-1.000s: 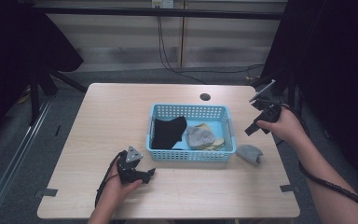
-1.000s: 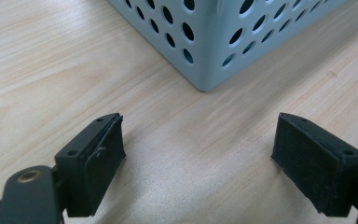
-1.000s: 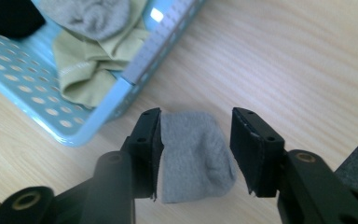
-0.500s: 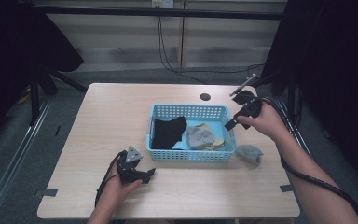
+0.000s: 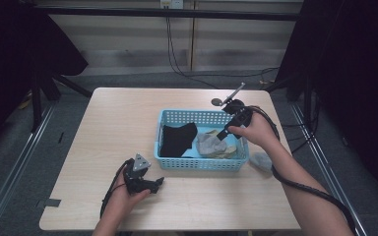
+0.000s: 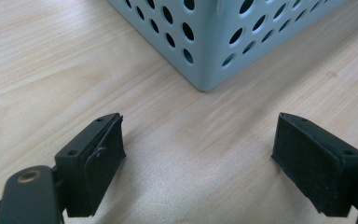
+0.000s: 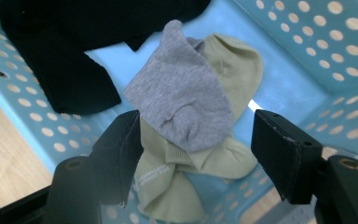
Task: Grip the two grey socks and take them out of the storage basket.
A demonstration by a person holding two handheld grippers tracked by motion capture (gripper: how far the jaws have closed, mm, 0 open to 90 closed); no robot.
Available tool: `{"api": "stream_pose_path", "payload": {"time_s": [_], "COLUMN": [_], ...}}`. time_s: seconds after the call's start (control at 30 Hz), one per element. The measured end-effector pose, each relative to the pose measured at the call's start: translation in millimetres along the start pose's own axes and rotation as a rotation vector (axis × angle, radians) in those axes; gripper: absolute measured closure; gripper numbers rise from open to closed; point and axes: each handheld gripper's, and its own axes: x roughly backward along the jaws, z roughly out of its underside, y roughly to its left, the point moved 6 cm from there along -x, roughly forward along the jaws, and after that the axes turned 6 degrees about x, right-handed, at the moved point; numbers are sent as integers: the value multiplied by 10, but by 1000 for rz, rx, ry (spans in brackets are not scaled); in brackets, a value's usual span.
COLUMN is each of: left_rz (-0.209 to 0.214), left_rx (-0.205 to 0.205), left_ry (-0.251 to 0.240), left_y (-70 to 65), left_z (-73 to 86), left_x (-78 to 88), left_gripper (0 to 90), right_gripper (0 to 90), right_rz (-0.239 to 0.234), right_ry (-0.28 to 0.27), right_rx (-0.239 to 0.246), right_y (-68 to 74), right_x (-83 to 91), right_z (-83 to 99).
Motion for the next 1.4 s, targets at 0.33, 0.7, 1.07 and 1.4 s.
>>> {"api": "stream_pose_path", "payload": {"time_s": [0.33, 0.7, 1.07, 1.4], "left_rz": [0, 4, 3, 5], "left_rx": [1, 1, 1, 6], "left_ry": [0, -1, -1, -1], "left_y": [0, -1, -1, -5], "left_z": [0, 0, 0, 1], "left_x": [0, 0, 0, -1], "left_gripper": [158, 158, 158, 158], "right_gripper": [355, 335, 301, 609], "right_rz": [36, 47, 27, 14], "right_ry": [-15, -10, 15, 69], "right_rx": [-4, 11, -6, 54], "right_y": [-11, 24, -5, 16], "right_x": [-267, -467, -709, -817], "right_z": [-85, -179, -172, -108]}}
